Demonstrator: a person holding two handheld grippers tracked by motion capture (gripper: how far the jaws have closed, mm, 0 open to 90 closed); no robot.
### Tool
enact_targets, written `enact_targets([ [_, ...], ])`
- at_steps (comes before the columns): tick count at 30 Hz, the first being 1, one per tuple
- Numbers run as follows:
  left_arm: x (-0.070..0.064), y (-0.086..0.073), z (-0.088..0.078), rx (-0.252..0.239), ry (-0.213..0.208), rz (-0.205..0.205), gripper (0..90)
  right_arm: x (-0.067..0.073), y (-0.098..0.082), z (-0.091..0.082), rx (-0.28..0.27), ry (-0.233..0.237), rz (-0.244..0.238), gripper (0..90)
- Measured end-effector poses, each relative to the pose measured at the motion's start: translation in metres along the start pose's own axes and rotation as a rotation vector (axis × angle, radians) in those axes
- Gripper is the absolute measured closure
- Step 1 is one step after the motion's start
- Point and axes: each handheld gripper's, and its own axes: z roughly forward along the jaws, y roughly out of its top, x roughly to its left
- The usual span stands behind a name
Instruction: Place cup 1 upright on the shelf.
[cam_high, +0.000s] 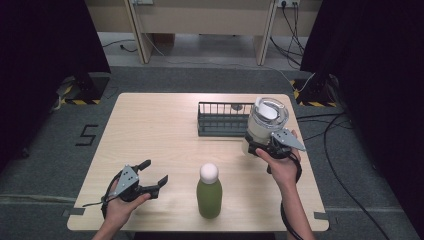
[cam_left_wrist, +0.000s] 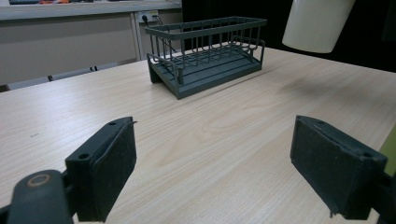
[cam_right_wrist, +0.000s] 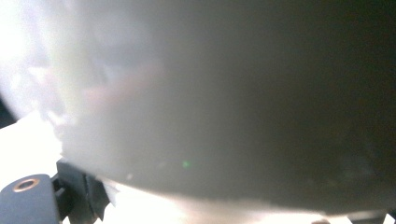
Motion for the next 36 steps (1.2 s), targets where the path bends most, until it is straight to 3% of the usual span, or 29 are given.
enact_targets([
  [21, -0.001, 0.000, 0.001, 0.003, -0.013, -0.003, 13.7, -0.010, 0.030, 0.015, -0.026, -0.040, -0.003, 10.3],
  [36, -0.001, 0.000, 0.001, 0.002, -0.004, -0.003, 13.7, -0.018, 0.042, 0.021, -0.034, -0.076, 0.001, 10.3],
])
